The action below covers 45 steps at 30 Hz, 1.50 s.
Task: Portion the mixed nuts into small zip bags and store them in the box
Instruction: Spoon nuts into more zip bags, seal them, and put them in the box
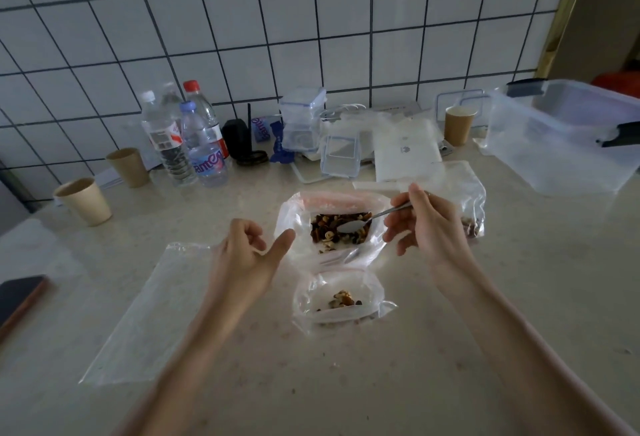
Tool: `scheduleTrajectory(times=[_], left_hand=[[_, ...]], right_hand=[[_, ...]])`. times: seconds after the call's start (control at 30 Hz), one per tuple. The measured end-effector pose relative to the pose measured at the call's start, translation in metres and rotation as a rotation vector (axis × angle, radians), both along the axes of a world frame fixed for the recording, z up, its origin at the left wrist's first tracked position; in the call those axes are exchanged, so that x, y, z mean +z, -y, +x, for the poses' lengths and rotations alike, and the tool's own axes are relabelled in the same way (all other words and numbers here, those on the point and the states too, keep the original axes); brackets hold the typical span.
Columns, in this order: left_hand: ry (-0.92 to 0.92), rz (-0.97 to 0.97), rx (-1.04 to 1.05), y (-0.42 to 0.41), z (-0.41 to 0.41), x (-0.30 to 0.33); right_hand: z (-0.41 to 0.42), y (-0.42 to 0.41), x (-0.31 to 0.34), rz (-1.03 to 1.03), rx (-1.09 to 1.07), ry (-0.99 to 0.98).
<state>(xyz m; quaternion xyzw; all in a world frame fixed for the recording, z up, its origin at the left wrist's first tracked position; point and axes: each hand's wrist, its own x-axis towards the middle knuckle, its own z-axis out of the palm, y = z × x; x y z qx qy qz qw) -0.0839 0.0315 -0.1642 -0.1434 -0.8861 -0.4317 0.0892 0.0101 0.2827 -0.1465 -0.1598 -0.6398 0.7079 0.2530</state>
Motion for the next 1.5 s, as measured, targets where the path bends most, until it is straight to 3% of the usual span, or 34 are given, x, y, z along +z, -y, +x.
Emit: scheduleTrajectory(times=[0.17,0.27,0.5,0.9,1.23,1.5], left_hand=[[0.244,-0.173,-0.061,-0.022,-0.017,0.008],[0.245,-0.234,-0.096,-0.037,-0.019,-0.003],[0.118,-0.148,-0.159,-0.031,-0.009,-0.017],[0.294,0.083,-0.255,-0.027,-0.001,-0.006],[0.335,0.104,-0.239,-0.026,-0.002,-0.01],[0.387,0.193,-0.298,-0.027,-0.005,-0.012]], right_hand=[[0.002,0.005,0.001,0.055,0.055,0.112],[0.003,0.006,0.001,0.086,0.07,0.127],[0.0,0.009,-0.008,0.096,0.154,0.19],[-0.001,0.014,-0.014,-0.008,0.118,0.188],[0.002,0.02,-0.01,-0.028,0.174,0.224],[0.0,0.016,-0.015,-0.069,0.038,0.191]])
